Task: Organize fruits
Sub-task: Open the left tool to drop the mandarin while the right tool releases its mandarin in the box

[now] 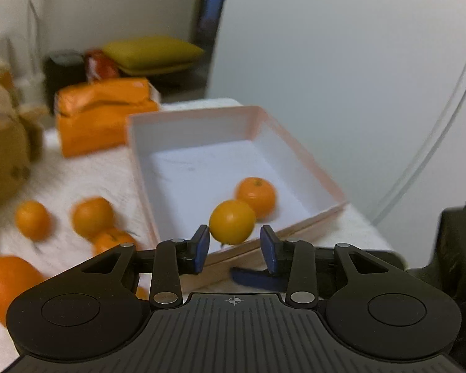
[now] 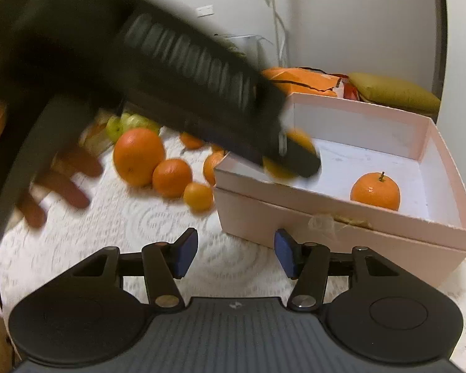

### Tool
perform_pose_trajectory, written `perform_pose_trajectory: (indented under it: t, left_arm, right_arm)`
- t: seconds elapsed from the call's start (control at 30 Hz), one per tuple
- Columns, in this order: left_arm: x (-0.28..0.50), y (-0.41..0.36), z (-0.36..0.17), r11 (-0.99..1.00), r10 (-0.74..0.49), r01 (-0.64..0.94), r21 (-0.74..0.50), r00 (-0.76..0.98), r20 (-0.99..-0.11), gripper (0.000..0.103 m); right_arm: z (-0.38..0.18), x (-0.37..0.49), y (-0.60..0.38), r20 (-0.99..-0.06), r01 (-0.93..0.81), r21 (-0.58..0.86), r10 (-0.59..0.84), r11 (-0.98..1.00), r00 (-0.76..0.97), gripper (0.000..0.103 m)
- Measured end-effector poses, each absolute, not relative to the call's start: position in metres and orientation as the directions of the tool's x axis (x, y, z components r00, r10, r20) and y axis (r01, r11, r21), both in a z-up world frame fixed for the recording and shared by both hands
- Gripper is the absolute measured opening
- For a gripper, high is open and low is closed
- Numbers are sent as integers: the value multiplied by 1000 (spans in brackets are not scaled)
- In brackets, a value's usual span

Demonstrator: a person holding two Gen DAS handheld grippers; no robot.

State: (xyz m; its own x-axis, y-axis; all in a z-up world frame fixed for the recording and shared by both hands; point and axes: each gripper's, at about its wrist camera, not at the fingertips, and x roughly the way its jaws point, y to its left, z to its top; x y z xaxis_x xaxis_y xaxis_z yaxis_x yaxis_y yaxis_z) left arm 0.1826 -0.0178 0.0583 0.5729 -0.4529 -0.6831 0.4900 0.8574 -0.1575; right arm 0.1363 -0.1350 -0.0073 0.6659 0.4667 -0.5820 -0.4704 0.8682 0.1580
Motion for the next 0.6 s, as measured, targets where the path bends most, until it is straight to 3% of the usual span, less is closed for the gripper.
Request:
perform_pose_trajectory:
  t: [0.27,0.4,0.6]
  left_arm:
    - [188,30,76,847,-514,334,-413,712,-478,40]
    - [173,63,88,899,-395,251,-358,817,-419,40]
    - [159,110,79,975,-145,42,-217,864,-482,40]
  right_arm:
    - [-3,142,-130,-550,-423,85,396,902,735,54]
    - [-4,132,-131,-529,-414,-6,348,910,774,54]
    - [-7,130,-130,-534,-404,-25,329,915,779,60]
